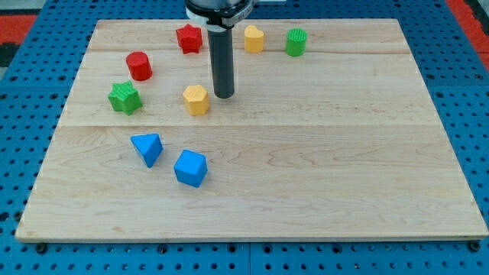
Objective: Move yellow hexagon between green star and blue triangle
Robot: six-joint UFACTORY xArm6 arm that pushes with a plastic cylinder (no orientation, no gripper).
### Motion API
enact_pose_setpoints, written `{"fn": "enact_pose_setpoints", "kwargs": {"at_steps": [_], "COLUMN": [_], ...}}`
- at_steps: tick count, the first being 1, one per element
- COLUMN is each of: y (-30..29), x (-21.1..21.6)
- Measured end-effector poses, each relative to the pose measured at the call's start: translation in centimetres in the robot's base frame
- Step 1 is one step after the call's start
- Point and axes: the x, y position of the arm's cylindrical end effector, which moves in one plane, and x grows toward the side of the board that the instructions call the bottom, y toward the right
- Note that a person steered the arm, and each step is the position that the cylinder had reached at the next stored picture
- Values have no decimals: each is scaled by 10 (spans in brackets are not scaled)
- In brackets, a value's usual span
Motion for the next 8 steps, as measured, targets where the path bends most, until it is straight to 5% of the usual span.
{"fn": "enact_pose_setpoints", "kwargs": {"at_steps": [2, 5, 8], "y": [-54, -85, -67], "x": [44, 52, 57]}}
